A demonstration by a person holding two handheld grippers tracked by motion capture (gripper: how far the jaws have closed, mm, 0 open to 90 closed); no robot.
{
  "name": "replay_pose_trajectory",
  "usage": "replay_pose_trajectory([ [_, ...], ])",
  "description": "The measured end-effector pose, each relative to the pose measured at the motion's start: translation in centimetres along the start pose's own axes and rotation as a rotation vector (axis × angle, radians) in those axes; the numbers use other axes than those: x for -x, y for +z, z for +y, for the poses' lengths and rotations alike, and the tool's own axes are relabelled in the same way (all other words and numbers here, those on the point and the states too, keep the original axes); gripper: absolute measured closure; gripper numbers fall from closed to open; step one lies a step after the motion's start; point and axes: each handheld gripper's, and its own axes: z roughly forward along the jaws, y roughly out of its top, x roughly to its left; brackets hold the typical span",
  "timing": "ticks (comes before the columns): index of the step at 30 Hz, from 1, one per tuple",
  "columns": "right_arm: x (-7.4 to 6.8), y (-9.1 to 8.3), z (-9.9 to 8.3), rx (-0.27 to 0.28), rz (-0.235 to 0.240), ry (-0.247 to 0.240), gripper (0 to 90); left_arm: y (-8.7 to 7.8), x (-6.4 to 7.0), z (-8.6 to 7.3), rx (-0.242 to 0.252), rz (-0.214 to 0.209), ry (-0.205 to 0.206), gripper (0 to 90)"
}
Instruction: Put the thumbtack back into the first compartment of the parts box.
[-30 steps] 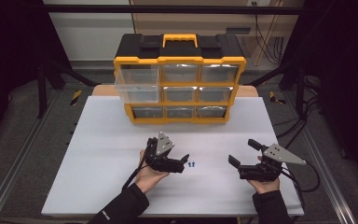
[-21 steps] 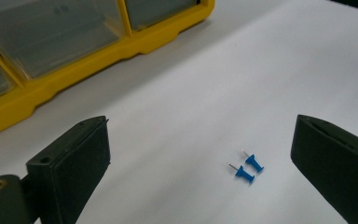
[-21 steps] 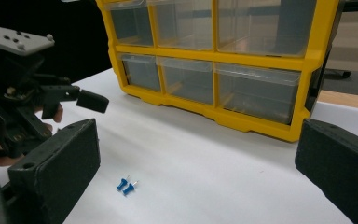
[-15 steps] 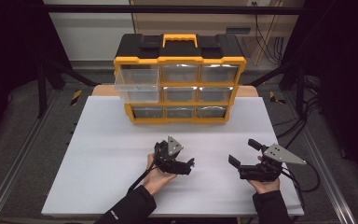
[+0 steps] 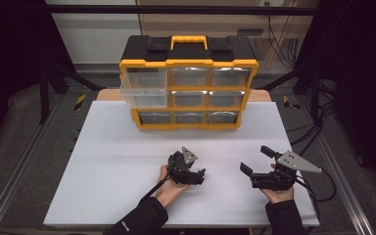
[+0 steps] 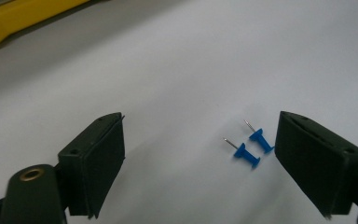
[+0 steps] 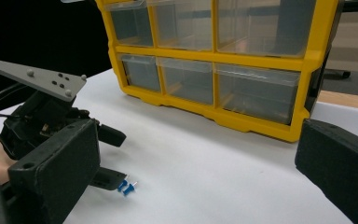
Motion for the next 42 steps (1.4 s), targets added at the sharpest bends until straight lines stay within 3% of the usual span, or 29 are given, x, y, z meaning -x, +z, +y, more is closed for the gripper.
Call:
replay_pose_trajectory([
  [3,-0.01,-0.01,0.01,0.000,-0.001,0.002,0.5,0.01,0.12,-0.05,0.000,-0.002,0.003,22.1],
  [6,-0.01,-0.01,0.01,0.000,-0.001,0.002,0.5,0.07,0.29,-0.08,0.015,-0.008,-0.021,27.7],
  [7,0.00,-0.01,0.00,0.000,0.000,0.000,0.5,-0.03,0.19,-0.09,0.003,-0.010,-0.005,29.8],
  [9,-0.01,0.03,-0.01,0.002,0.000,0.001,0.5,0.12,0.36,-0.11,0.021,-0.015,-0.031,33.2],
  [11,-0.01,0.02,0.00,0.003,0.000,0.001,0.5,0.04,0.27,-0.13,0.001,-0.016,-0.008,35.8],
  [16,0.00,-0.04,0.02,0.002,-0.002,0.002,0.5,0.26,0.56,-0.21,0.010,-0.024,-0.022,39.7],
  [19,0.00,-0.05,0.03,0.002,-0.002,0.002,0.5,0.17,0.55,-0.20,-0.012,-0.024,-0.004,41.6],
  [31,-0.02,-0.04,0.05,0.005,-0.006,0.005,0.5,0.15,0.55,-0.22,-0.024,-0.012,-0.005,51.6],
  [39,0.02,-0.08,0.05,0.006,0.000,0.001,0.5,0.23,0.65,-0.25,-0.012,-0.023,-0.033,60.6],
  [42,0.01,-0.11,0.07,0.006,0.002,0.004,0.5,0.13,0.58,-0.23,-0.032,-0.025,-0.013,64.0],
])
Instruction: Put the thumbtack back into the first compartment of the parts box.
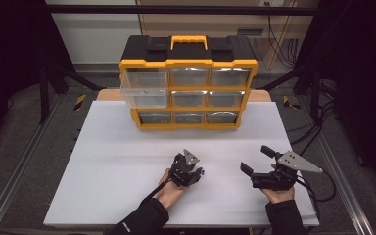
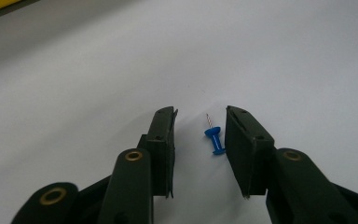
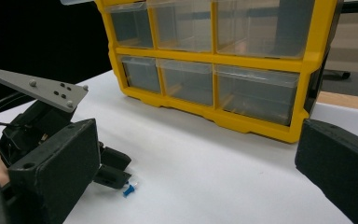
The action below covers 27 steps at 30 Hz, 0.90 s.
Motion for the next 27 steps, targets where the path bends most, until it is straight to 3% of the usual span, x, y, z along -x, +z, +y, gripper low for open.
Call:
replay_pose_trajectory([
  [4,0.09,-0.05,-0.01,0.002,0.003,-0.009,0.5,-0.03,0.11,-0.01,0.000,-0.003,0.003,67.4],
  [6,0.02,-0.06,0.01,0.000,0.000,-0.001,0.5,0.04,0.24,-0.03,0.015,-0.006,-0.014,68.2],
  [14,-0.05,-0.02,0.04,-0.004,-0.010,0.007,0.5,-0.01,0.21,-0.03,0.009,-0.006,-0.006,74.4],
  [18,0.18,-0.06,-0.03,0.004,0.006,-0.019,0.5,-0.08,0.16,-0.02,0.002,-0.009,0.001,78.4],
  [27,0.01,0.01,0.00,0.000,-0.003,0.000,0.5,-0.11,0.01,-0.01,-0.002,-0.021,0.018,84.5],
])
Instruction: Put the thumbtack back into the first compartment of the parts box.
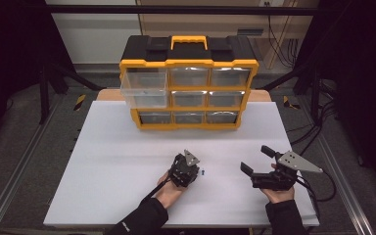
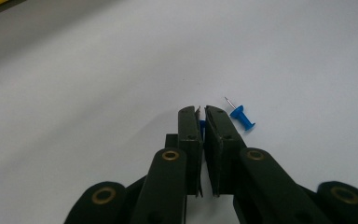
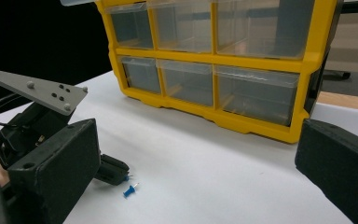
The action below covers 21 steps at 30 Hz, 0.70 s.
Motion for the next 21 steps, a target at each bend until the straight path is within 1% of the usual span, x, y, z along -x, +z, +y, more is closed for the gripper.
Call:
replay_pose_trajectory([
  [6,0.0,0.0,0.0,0.000,0.000,-0.001,0.5,-0.1,-0.3,0.0,0.000,-0.023,-0.001,85.0],
  [9,0.0,0.0,0.0,-0.003,0.000,-0.002,0.5,-0.3,-0.3,0.1,0.000,-0.030,0.013,85.0],
  [10,0.0,0.0,0.0,-0.004,0.000,-0.002,0.5,-0.4,-0.4,0.1,-0.007,-0.033,0.024,85.0],
  [12,0.0,0.0,0.0,-0.004,0.000,-0.002,0.5,-0.7,-0.5,0.1,-0.005,-0.035,0.028,85.0],
  [13,0.0,0.0,0.0,-0.004,-0.001,-0.001,0.5,-0.8,-0.4,0.1,0.009,-0.037,0.012,85.0],
  [15,0.0,0.1,-0.1,-0.004,0.000,0.000,0.5,-1.2,-0.7,0.2,0.000,-0.042,0.032,85.1],
  [16,0.0,0.1,-0.1,-0.005,0.000,0.000,0.5,-1.5,-0.8,0.2,0.008,-0.045,0.023,85.0],
  [17,0.0,0.1,-0.1,-0.006,0.000,-0.001,0.5,-1.7,-0.9,0.2,0.004,-0.045,0.034,85.0],
  [18,0.0,0.1,-0.1,-0.007,0.000,-0.001,0.5,-2.0,-1.1,0.2,0.012,-0.049,0.032,85.1],
  [21,-0.1,0.1,-0.1,-0.009,0.001,0.001,0.5,-2.7,-1.5,0.2,0.013,-0.058,0.035,85.1],
])
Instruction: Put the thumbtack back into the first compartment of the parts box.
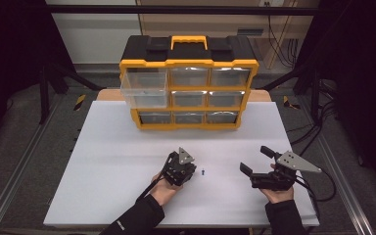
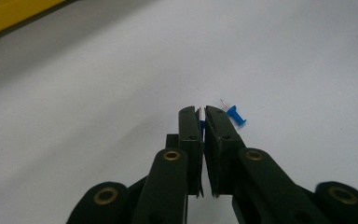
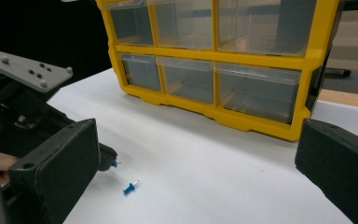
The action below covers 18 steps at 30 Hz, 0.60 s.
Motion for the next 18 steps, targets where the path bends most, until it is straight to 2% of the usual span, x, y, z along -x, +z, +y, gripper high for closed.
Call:
replay_pose_trajectory([
  [2,0.0,0.0,0.0,-0.003,0.002,0.000,0.5,-0.5,-0.2,0.0,0.007,-0.001,-0.003,85.0],
  [3,0.0,0.0,0.0,-0.003,0.002,-0.002,0.5,-0.7,-0.2,0.0,0.027,-0.004,-0.024,85.1],
  [5,0.0,0.0,0.0,-0.003,0.002,-0.001,0.5,-1.2,-0.5,0.0,0.034,-0.008,-0.027,85.1],
  [6,0.0,0.0,0.0,-0.003,0.004,0.000,0.5,-1.4,-0.6,0.0,0.032,-0.010,-0.022,85.0],
  [7,0.0,0.0,0.0,-0.003,0.003,0.000,0.5,-1.8,-0.9,0.0,0.013,-0.010,0.000,85.0],
  [8,0.0,0.0,0.0,-0.002,0.002,-0.002,0.5,-1.9,-0.8,0.0,0.038,-0.015,-0.026,85.0],
  [10,0.0,0.0,0.0,-0.003,0.000,-0.002,0.5,-2.4,-1.0,0.0,0.047,-0.017,-0.032,85.0],
  [18,0.0,0.0,0.0,0.000,-0.001,0.000,0.5,-3.9,-1.5,0.3,0.052,-0.036,-0.016,85.0],
])
